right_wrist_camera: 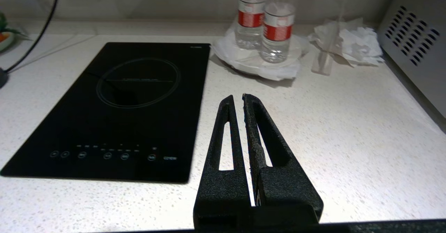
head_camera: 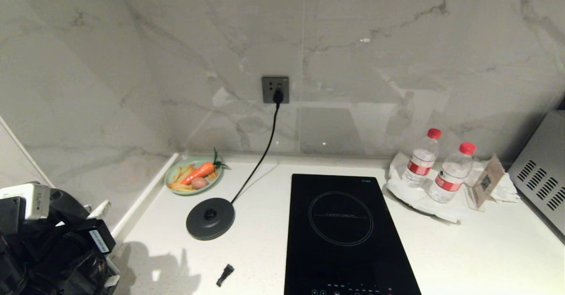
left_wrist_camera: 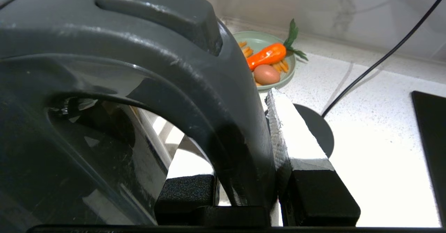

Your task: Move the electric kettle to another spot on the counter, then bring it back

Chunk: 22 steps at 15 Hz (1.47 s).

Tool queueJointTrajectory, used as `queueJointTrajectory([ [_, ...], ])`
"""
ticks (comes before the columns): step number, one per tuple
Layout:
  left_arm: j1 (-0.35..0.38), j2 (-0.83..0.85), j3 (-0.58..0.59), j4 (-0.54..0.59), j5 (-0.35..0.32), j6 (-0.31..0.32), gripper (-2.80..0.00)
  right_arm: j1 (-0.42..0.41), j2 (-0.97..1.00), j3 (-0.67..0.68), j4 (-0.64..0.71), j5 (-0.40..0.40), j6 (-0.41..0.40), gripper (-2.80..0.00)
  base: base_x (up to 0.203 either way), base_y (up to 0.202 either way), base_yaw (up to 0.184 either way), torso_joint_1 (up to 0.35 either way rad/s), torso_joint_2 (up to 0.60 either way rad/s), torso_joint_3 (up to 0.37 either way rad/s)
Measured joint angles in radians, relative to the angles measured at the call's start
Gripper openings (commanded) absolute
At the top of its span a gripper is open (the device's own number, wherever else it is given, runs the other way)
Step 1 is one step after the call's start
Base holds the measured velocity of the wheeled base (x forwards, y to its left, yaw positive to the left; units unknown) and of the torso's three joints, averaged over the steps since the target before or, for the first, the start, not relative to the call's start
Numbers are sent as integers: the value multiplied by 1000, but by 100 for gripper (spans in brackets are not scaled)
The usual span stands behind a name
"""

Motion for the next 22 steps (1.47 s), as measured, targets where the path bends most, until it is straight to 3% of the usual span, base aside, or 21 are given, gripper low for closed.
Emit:
queueJointTrajectory([
  [22, 14, 7, -37, -2, 0, 8, -280, 0, 0, 0, 0, 0, 2, -280, 0, -8, 170, 1, 8, 4],
])
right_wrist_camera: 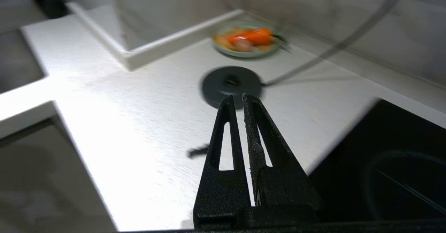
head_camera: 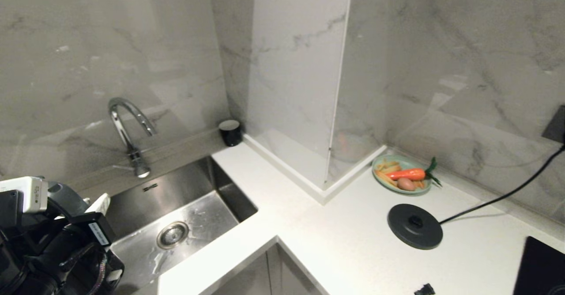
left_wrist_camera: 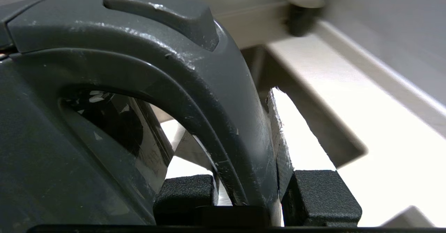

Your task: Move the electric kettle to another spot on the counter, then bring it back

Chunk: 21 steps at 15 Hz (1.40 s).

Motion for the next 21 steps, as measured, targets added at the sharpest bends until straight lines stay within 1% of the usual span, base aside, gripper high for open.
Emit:
queueJointTrajectory([
  [3, 1, 3, -4, 7, 3, 2, -280, 0, 0, 0, 0, 0, 0, -280, -1, -3, 112, 2, 8, 6],
  [5, 16, 4, -4, 10, 3, 17, -280, 0, 0, 0, 1, 0, 1, -280, 0, 0, 0, 0, 0, 0],
  [7, 62, 19, -12, 10, 1, 37, -280, 0, 0, 0, 1, 0, 1, -280, 0, 0, 0, 0, 0, 0],
  [9, 118, 56, -40, 7, 1, 41, -280, 0, 0, 0, 1, 0, 1, -280, 0, 0, 0, 0, 0, 0],
  [12, 166, 121, -98, 5, 0, 38, -280, 0, 0, 0, 0, 0, 2, -280, 0, 0, 0, 0, 0, 0],
  [14, 182, 170, -140, 4, 0, 37, -280, 0, 0, 0, 1, 0, 2, -280, 0, 0, 0, 0, 0, 0],
  [18, 236, 296, -278, 3, -14, 41, -280, 0, 0, 0, 1, 1, 7, -280, 0, 0, 0, 0, 0, 0],
  [21, 258, 377, -327, 2, -17, 41, -280, 0, 0, 0, 1, 0, 7, -280, 0, 0, 0, 0, 0, 0],
])
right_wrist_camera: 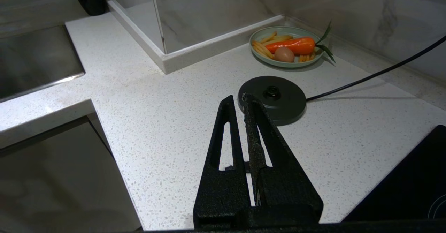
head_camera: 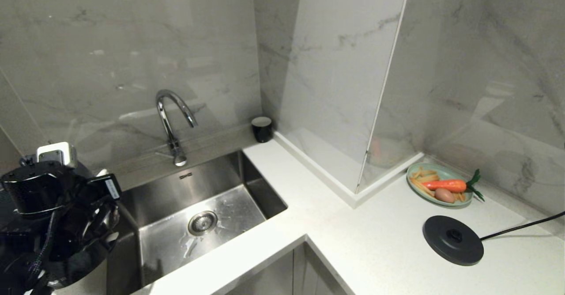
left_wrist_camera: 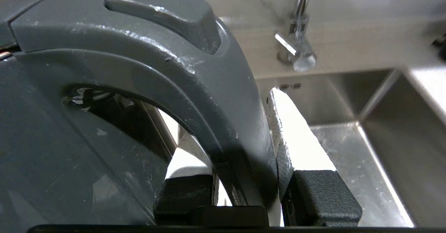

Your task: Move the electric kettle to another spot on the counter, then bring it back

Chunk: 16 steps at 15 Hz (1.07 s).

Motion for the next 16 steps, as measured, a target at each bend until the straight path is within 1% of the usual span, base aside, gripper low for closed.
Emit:
queueJointTrajectory([
  [4, 45, 101, -28, -68, -5, 16, -280, 0, 0, 0, 0, 0, 0, -280, 0, 0, 0, 0, 0, 0],
  [8, 97, 227, -22, -223, -15, 62, -280, 0, 0, 0, 0, 0, 0, -280, 0, 0, 0, 0, 0, 0],
  [10, 116, 272, -11, -233, -24, 70, -280, 0, 0, 0, 0, 0, 0, -280, 0, 0, 0, 0, 0, 0],
  [16, 124, 312, 23, -239, -29, 72, -280, 0, 0, 0, 0, 0, 0, -280, 0, 0, 0, 0, 0, 0],
])
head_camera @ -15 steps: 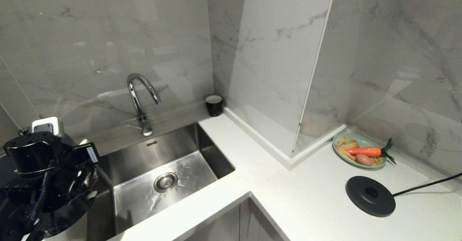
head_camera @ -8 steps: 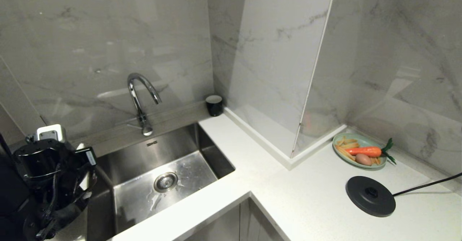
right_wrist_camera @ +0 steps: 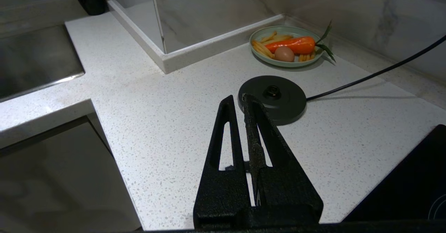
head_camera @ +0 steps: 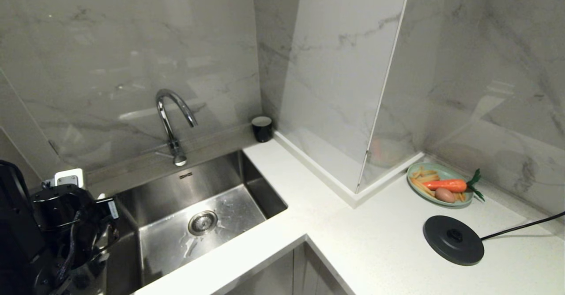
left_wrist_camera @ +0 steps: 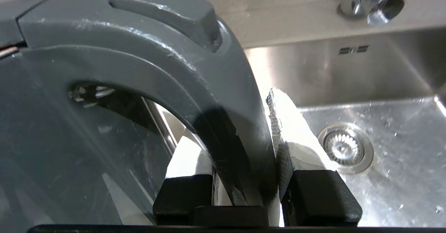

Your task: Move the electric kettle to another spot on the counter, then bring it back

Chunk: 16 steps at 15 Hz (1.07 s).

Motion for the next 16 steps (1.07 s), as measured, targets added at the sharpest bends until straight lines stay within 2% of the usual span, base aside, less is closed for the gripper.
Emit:
queueJointTrajectory([
  [8, 5, 26, 65, 5, -11, -24, -280, 0, 0, 0, 0, 0, 0, -280, 0, 0, 0, 0, 0, 0],
  [11, 4, 31, 95, -2, -11, -52, -280, 0, 0, 0, 0, 0, 0, -280, 0, 0, 0, 0, 0, 0],
  [16, 4, 37, 102, 0, -11, -53, -280, 0, 0, 0, 0, 0, 0, -280, 0, 0, 0, 0, 0, 0],
])
